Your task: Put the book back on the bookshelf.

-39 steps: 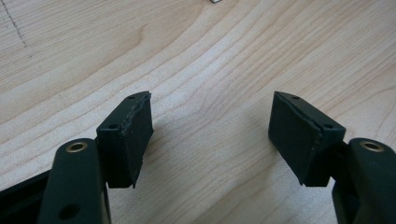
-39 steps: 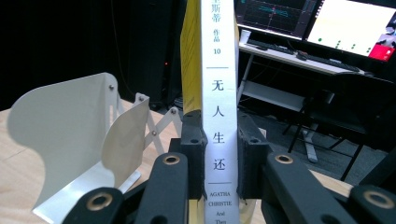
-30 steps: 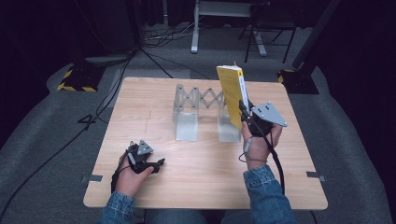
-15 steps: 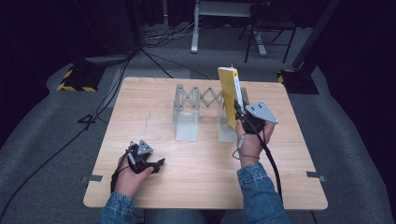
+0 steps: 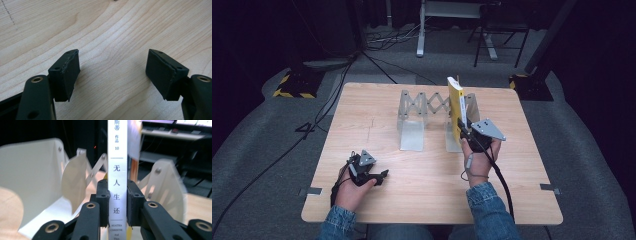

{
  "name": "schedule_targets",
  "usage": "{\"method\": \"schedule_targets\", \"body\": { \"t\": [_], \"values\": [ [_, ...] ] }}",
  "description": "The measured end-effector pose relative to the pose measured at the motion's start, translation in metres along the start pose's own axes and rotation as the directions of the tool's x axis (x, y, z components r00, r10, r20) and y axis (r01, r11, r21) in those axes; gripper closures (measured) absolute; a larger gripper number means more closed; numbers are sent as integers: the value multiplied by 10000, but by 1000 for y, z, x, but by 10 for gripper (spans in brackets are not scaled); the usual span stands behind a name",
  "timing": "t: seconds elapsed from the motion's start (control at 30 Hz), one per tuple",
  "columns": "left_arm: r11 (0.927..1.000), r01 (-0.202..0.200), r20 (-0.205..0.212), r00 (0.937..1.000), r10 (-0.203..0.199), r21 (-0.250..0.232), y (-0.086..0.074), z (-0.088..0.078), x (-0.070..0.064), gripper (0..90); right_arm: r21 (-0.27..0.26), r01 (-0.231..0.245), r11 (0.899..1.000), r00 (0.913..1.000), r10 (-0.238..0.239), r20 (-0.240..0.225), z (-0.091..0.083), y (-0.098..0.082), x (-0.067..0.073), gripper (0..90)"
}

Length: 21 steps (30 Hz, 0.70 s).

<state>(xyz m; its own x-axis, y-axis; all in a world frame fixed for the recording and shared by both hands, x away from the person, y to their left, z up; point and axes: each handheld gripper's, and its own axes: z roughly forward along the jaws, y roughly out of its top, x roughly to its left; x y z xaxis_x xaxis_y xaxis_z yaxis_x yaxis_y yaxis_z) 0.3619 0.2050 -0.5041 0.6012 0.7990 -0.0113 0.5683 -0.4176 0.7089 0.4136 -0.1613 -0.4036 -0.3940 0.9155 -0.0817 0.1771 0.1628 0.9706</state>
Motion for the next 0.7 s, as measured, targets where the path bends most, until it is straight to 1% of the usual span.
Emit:
{"method": "schedule_targets", "body": {
  "t": [0.03, 0.1, 0.17, 0.23, 0.43, 0.53, 0.57, 0.6, 0.63, 0.7],
  "values": [
    [10000, -3, -2, 10000, 3, 1, 0, 0, 0, 279, 354, -10, 9994, 9998, 18, -207, 3, -7, 2, 750],
    [10000, 9, 4, 10000, -9, -4, 0, 0, 0, 279, 557, 71, 9984, 9997, -58, -239, 5, -11, 3, 746],
    [10000, -6, -2, 10000, 6, -1, 0, 0, 0, 279, 600, 95, 9982, 9996, -79, -278, 6, -14, 4, 744],
    [10000, 2, 2, 10000, -2, -2, 0, 0, 0, 279, 610, 15, 9981, 9988, 14, -484, 6, -16, 5, 740],
    [10000, -4, -14, 10000, 4, -1, 0, 0, 0, 280, 1069, 62, 9943, 9971, 20, -760, 5, -20, 10, 720],
    [10000, 18, 9, 10000, -18, 7, 0, 0, -1, 279, 1441, 249, 9892, 9975, -150, -695, 6, -25, 13, 719],
    [10000, 90, 30, 10000, -90, 2, 0, 0, -2, 278, 1548, 359, 9873, 9970, -248, -733, 7, -27, 13, 719],
    [10000, 78, 35, 10000, -78, 14, 0, 0, -2, 278, 1710, 448, 9843, 9968, -327, -726, 9, -28, 13, 717],
    [10000, -6, 23, 10000, 6, 40, 0, 0, -1, 278, 1873, 453, 9813, 9972, -333, -664, 12, -30, 13, 717],
    [10000, -12, 22, 10000, 12, 42, 0, 0, -1, 278, 1935, 371, 9804, 9978, -258, -605, 16, -32, 11, 717]
  ]
}}
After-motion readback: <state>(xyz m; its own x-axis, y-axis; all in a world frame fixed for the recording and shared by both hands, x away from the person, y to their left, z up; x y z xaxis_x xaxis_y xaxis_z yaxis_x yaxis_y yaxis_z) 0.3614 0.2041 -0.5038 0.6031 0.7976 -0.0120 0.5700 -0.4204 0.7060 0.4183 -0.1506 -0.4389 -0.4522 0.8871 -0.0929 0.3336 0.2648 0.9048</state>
